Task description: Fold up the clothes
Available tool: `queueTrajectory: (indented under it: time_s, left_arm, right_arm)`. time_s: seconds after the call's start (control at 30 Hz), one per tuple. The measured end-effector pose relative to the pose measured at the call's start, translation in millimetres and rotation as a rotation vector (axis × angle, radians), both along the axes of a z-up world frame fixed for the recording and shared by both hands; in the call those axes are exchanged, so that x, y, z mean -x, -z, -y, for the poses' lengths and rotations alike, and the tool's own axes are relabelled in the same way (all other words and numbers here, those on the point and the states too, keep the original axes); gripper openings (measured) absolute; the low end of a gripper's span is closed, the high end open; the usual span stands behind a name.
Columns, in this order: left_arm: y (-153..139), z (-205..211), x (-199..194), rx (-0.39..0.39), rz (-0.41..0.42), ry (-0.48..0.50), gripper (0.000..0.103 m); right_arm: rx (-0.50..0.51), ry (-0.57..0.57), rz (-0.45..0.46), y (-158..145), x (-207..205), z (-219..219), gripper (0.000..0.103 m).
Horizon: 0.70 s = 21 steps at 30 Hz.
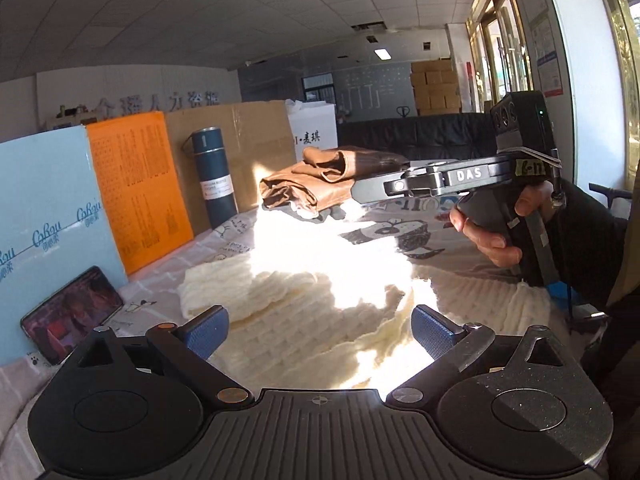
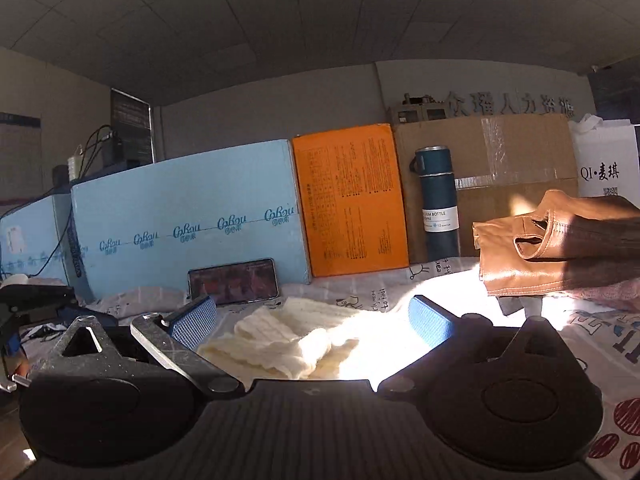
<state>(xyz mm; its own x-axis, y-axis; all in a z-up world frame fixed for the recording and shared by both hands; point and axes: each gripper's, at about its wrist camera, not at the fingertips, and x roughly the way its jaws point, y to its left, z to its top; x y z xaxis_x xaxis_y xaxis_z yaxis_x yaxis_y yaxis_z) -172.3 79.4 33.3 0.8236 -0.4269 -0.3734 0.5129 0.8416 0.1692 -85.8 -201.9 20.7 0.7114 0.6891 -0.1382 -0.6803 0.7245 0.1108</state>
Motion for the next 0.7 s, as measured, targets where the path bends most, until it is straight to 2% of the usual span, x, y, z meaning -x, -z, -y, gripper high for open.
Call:
queueTrajectory:
  time_s: [0.13,0.23,0.4,0.47,0.6,0.63,0.7]
  left_arm:
    - [6,10,16,-0.054,0.002,0.081,0.102]
    - [10,13,28,-0.07,-0.007,0.114,0.102]
    - [15,21,46,-0.108,-0.015,0.167,0.103]
    - [19,28,52,-0.157,-0.02,0.183,0.103]
    - [34,45,51,-0.342,-0.04,0.091,0.103]
    - [37,47,51,-0.37,-0.032,0.065,0.103]
    - [36,46,50,-0.37,-0.027,0.029,0.103]
  right_arm:
    - [0.111,-0.058,0.058,12,44,16,0.103]
    - [0.154,-0.11,0.076,21,68,29,0.103]
    - [0.197,-0.253,0.035,34,84,44,0.103]
    - [0.234,-0.289,0.03,38,87,44,0.103]
    - [0.349,-0.322,0.041,46,89,39,0.103]
    - [0.365,-0.323,0.041,46,88,39,0.103]
    - [0.396,-0.324,0.042,48,88,40,0.103]
